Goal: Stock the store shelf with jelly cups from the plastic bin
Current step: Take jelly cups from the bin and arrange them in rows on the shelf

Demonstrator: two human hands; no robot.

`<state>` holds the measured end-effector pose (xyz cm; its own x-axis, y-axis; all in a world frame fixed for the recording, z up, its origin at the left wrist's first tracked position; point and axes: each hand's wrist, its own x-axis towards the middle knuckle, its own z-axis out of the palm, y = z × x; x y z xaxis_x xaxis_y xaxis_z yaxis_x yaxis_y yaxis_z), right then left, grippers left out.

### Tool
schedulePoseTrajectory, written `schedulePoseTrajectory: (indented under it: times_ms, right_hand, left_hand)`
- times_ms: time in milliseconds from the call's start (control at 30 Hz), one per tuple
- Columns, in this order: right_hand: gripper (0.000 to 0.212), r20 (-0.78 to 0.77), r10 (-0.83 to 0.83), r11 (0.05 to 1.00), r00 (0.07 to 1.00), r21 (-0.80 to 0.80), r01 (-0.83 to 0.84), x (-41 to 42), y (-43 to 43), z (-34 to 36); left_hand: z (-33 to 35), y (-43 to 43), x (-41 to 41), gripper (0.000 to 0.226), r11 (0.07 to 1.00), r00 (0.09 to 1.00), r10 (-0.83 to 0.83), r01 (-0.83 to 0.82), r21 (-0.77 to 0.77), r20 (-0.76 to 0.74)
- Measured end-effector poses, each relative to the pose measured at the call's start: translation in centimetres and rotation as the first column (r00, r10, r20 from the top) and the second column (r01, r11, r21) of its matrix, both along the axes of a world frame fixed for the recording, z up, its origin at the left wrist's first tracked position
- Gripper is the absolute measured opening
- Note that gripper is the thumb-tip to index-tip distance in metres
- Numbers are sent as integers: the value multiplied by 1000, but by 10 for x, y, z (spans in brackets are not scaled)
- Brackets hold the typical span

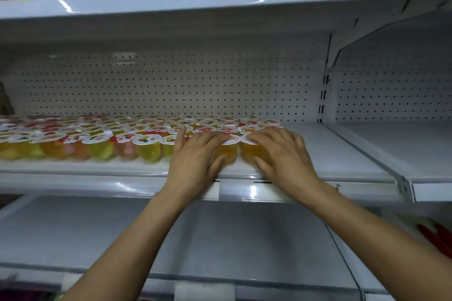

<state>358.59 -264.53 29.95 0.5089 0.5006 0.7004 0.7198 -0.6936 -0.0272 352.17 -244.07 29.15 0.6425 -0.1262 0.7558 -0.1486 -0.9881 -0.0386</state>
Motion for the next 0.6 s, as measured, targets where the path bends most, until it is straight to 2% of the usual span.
schedulePoseTrajectory:
  times_ms: [100,200,367,600]
  right_hand:
    - [57,10,-35,999,999,15,35,-3,3,-3]
    - [55,52,-56,997,997,63,53,-12,6,-6]
    - [54,74,-27,999,997,18,26,-25,32,-3]
    - [45,31,-109,992,994,-65,111,-28,68,7]
  left_hand:
    - [1,10,-8,61,999,998,53,-52,-16,33]
    - [3,32,-24,72,990,989,124,-118,-80,75]
    - [3,54,-36,69,991,992,117,-114,-71,48]
    - [12,60,-19,60,999,999,42,-42,-16,-15]
